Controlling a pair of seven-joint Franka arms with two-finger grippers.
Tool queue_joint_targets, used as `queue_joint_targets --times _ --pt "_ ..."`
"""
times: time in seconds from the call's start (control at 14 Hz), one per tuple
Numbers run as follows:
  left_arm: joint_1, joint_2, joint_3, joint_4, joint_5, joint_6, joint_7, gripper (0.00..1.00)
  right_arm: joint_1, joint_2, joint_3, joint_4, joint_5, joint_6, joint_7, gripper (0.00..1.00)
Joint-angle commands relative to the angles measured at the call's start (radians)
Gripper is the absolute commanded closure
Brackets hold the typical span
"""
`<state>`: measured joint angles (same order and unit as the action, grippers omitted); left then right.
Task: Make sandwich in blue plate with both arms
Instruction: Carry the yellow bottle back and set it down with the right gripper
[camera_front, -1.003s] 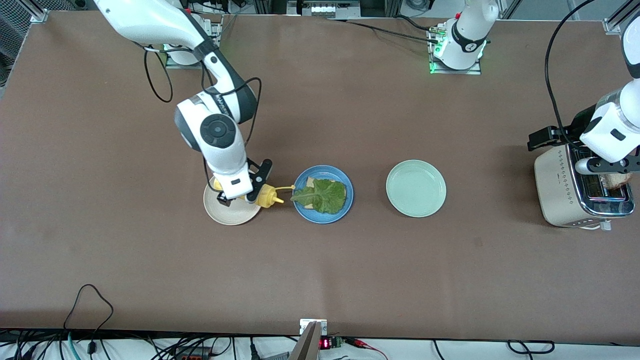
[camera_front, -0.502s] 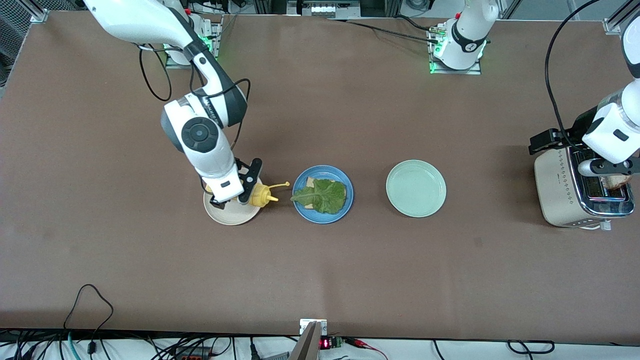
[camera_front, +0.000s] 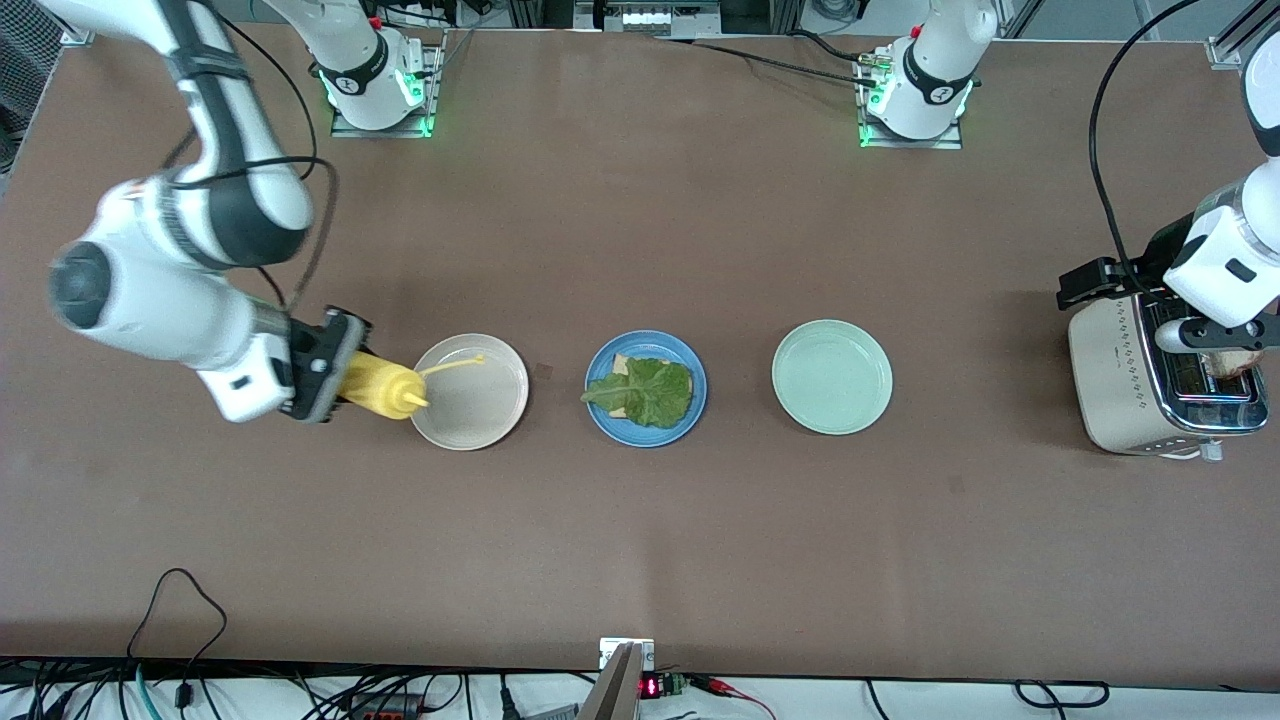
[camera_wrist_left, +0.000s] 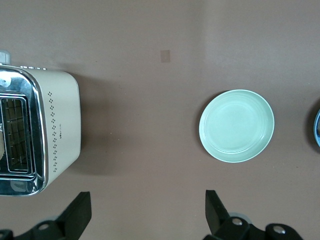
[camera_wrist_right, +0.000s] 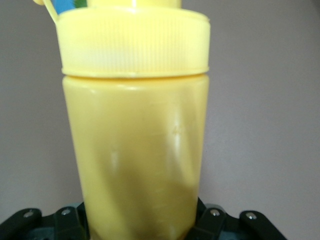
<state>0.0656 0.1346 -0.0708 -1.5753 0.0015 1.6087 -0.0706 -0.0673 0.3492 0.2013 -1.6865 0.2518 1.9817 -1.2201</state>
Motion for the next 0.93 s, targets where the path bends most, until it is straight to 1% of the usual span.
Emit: queue_joint_targets --times 0.0,0.43,0.65,0.79,0.86 --pt "0.0 0.007 -0.003 0.006 0.009 0.004 0.002 0.0 -0.1 -0.032 0.026 -0.01 0.113 -0.075 -0.177 1.0" --pt "-0.001 0.008 -0.006 0.008 0.021 0.005 0.014 0.0 -0.294 -0.016 0.023 -0.015 0.286 -0.22 -0.549 1.0" --pt "0.0 0.034 0.0 0.009 0.022 0.005 0.015 0.0 -0.382 0.028 0.018 -0.016 0.345 -0.279 -0.72 1.0" --pt "0.0 0.065 0.006 0.049 0.026 0.004 0.011 0.0 -0.434 0.074 0.018 -0.018 0.38 -0.311 -0.83 1.0" --pt "0.002 0.079 0.017 0.064 0.053 0.002 0.011 0.0 -0.457 0.097 0.018 -0.018 0.397 -0.329 -0.878 1.0"
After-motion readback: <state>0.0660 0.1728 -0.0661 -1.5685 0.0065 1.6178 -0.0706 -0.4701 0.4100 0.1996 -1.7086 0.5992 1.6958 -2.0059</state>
